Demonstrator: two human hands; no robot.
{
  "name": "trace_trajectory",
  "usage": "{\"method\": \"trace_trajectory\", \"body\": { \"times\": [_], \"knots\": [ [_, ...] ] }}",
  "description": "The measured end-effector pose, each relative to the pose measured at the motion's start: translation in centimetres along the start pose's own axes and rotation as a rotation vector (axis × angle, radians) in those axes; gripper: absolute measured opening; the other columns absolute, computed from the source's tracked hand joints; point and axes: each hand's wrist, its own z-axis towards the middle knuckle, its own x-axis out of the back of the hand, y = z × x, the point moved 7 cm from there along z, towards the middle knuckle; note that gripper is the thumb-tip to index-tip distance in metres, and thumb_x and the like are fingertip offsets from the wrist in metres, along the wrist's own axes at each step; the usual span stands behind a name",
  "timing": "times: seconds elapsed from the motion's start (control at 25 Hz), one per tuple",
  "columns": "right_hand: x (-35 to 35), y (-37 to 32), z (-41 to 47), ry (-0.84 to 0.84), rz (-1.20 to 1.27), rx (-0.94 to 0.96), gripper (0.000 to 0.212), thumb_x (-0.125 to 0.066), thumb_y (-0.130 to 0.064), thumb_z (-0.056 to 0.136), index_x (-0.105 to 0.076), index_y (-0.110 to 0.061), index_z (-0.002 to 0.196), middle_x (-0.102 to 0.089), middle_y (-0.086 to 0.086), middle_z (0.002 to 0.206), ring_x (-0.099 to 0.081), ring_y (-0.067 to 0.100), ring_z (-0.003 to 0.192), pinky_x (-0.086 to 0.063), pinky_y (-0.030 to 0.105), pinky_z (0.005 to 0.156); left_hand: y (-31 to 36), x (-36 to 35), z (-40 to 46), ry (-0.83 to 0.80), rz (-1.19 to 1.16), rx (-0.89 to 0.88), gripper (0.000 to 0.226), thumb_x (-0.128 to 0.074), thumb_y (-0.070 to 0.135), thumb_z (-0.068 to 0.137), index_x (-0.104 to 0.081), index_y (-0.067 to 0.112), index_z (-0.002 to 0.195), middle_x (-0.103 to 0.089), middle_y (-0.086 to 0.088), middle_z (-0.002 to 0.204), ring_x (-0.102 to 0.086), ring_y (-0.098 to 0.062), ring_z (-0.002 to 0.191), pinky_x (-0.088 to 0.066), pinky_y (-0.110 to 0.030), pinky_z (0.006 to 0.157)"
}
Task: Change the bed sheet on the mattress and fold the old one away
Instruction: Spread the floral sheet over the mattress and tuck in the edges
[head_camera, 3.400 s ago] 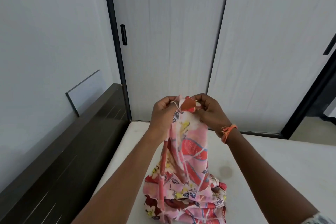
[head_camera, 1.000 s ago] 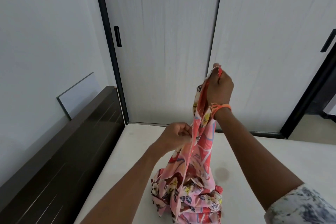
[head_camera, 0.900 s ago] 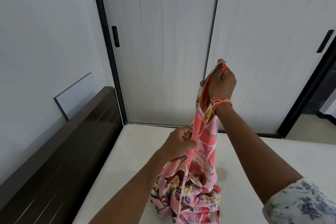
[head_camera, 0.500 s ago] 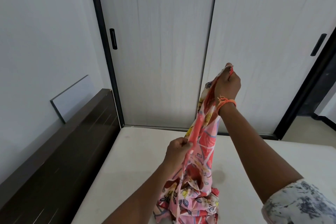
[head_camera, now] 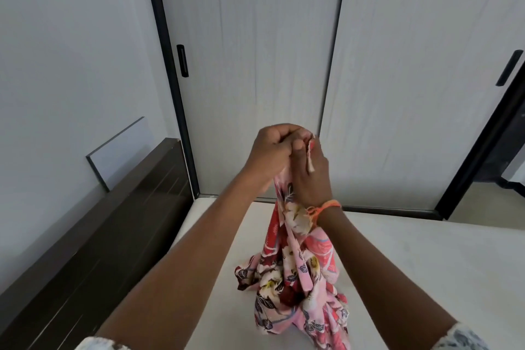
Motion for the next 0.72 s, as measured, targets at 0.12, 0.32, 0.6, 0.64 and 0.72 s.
{"method": "trace_trajectory", "body": {
  "times": [0.12,0.32,0.6,0.64,0.72],
  "knots": [
    [1.0,-1.5,1.8,-0.024,-0.414,0.245,0.029,-0.043,-0.038,0.092,-0.052,-0.01,0.091,-0.059,0.009,0.059,-0.057,0.033,0.052,-0.043,0.035,0.046,-1.4,1.4,-0.1,0.074,0.125,0.007,0.018,-0.051,0.019,0.1,-0.066,0.012,0.093,-0.07,0.0,0.088,-0.067,-0.011,0.084,-0.051,-0.029,0.081],
    [1.3,-4.6,3.0,0.071,-0.579,0.461,0.026,-0.039,-0.032,0.084,-0.055,-0.012,0.084,-0.068,0.007,0.064,-0.061,0.034,0.05,-0.038,0.025,0.044,-4.4,0.1,-2.7,0.104,0.135,0.048,0.06,-0.034,0.068,0.094,-0.063,0.017,0.084,-0.066,0.001,0.068,-0.065,-0.015,0.065,-0.052,-0.034,0.06],
    [5.7,-4.5,8.0,0.312,-0.247,0.119,0.031,-0.04,-0.023,0.097,-0.067,-0.015,0.11,-0.073,0.006,0.102,-0.068,0.032,0.086,-0.046,0.031,0.068,-14.1,-2.0,-7.3,0.052,0.524,0.093,0.036,-0.053,0.043,0.091,-0.069,0.013,0.078,-0.069,-0.002,0.067,-0.064,-0.019,0.063,-0.051,-0.037,0.066],
    [6.1,-4.6,8.3,0.317,-0.237,0.114,0.031,-0.039,-0.021,0.098,-0.067,-0.015,0.112,-0.073,0.007,0.102,-0.067,0.03,0.087,-0.045,0.029,0.068,-15.3,-2.0,-7.6,0.067,0.52,0.134,0.037,-0.052,0.04,0.091,-0.07,0.011,0.078,-0.069,-0.007,0.069,-0.064,-0.02,0.065,-0.051,-0.038,0.068],
    [7.2,-4.0,8.5,0.346,-0.208,0.073,0.032,-0.038,-0.019,0.1,-0.066,-0.013,0.113,-0.072,0.006,0.104,-0.066,0.026,0.09,-0.041,0.022,0.069,-16.1,-1.4,-8.0,0.126,0.25,0.28,0.029,-0.052,0.034,0.092,-0.067,0.01,0.083,-0.069,-0.013,0.078,-0.063,-0.021,0.069,-0.051,-0.039,0.068]
  ]
}}
